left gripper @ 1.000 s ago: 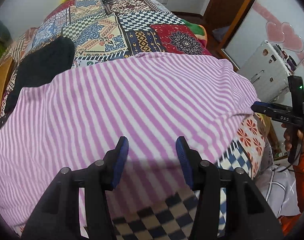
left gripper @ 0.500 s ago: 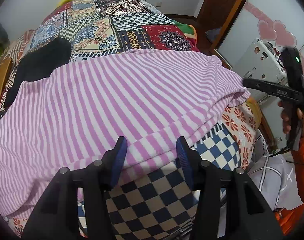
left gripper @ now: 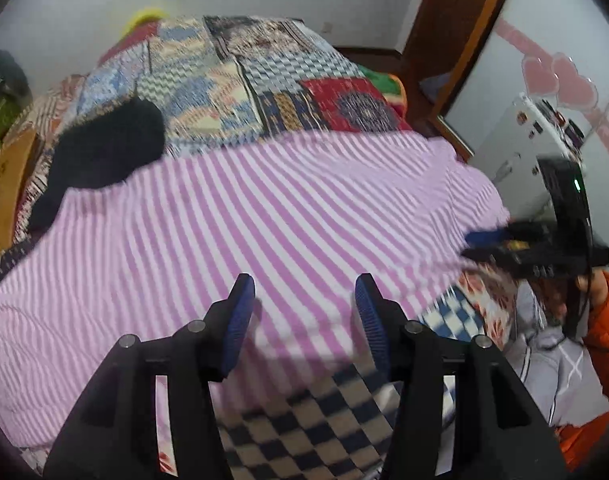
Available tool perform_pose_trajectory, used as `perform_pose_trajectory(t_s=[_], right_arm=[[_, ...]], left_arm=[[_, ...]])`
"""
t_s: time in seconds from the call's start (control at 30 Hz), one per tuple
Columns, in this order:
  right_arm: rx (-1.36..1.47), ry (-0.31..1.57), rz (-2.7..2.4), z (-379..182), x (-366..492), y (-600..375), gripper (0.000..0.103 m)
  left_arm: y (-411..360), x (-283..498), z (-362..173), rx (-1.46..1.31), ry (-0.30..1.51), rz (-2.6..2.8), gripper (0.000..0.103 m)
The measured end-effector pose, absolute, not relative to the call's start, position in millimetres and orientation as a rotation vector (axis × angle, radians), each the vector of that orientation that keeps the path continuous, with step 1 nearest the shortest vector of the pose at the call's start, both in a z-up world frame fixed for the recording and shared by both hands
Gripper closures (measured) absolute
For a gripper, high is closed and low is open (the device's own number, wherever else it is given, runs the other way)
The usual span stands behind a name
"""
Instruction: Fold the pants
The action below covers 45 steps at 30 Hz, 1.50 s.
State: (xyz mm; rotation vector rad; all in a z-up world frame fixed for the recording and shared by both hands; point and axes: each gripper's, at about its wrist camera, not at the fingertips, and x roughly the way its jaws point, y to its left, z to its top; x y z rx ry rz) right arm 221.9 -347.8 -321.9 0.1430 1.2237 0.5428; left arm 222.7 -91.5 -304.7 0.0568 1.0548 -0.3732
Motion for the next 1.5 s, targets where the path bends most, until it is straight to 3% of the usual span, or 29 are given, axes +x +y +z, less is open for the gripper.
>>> perform_pose_trajectory(t_s=[0.27, 0.53, 0.8, 0.83, 1.0, 1.07, 1.4, 1.47, 1.5], right_arm=[[0.225, 1.144, 0.404, -299, 220, -387, 0.060], [0.209, 1.094, 0.327, -285, 251, -402, 0.059], [0.135, 1.089, 0.461, -287, 296, -367, 0.058], [0.115, 1.089, 0.492, -287, 303, -356, 0.058], [0.022, 1.090, 0.640, -294, 340, -302, 0.058], [-0.018, 1.101, 0.676, -300, 354, -282, 0.058], [-0.181, 1.186, 0.769, -340, 380, -227, 0.059], [-0.201, 1.167, 0.785, -340, 377, -222, 0.074], [-0.210, 1.176, 0.797, -341, 377, -219, 0.092]], left_arm=[[-101, 295, -303, 0.133, 1.041, -0.359, 0.051], [-126, 381, -345, 0.170, 1.115, -0.479, 0.051], [-132, 408, -385, 0.264, 1.185, -0.537, 0.051], [-130, 408, -387, 0.266, 1.184, -0.537, 0.052], [-117, 408, -388, 0.206, 1.174, -0.524, 0.080], [-114, 405, -386, 0.194, 1.163, -0.523, 0.086], [-114, 400, -378, 0.211, 1.099, -0.497, 0.094], [-113, 402, -377, 0.206, 1.097, -0.498, 0.100], [-113, 404, -377, 0.204, 1.096, -0.497, 0.100]])
